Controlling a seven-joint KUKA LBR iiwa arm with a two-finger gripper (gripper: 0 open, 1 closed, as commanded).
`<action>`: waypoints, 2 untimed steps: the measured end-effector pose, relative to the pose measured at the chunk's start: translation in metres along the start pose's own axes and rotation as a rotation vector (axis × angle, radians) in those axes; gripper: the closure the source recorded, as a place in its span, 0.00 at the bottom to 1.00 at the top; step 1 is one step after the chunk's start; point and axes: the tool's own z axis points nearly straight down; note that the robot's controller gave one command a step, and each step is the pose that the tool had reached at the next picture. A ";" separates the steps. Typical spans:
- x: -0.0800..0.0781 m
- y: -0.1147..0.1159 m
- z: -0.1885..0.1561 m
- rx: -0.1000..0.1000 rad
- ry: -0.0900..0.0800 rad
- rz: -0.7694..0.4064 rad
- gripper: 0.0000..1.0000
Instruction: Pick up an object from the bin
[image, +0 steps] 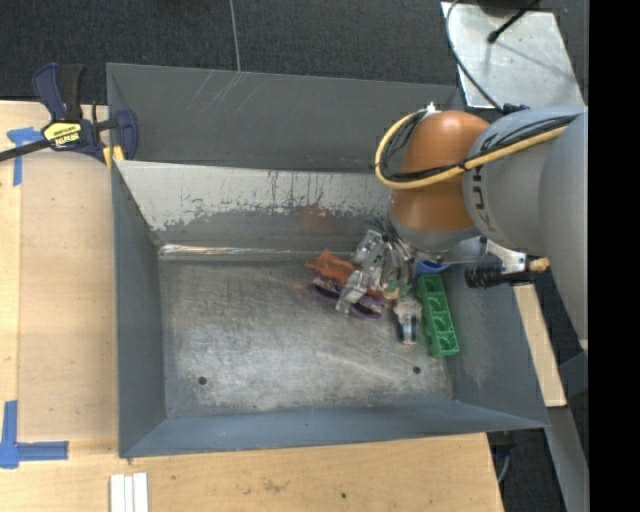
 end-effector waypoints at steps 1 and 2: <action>-0.001 0.000 -0.016 -0.002 -0.003 0.000 1.00; -0.001 0.000 -0.031 -0.002 -0.004 -0.002 1.00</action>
Offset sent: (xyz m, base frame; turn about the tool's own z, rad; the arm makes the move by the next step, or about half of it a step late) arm -0.0002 0.0000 0.0371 0.0000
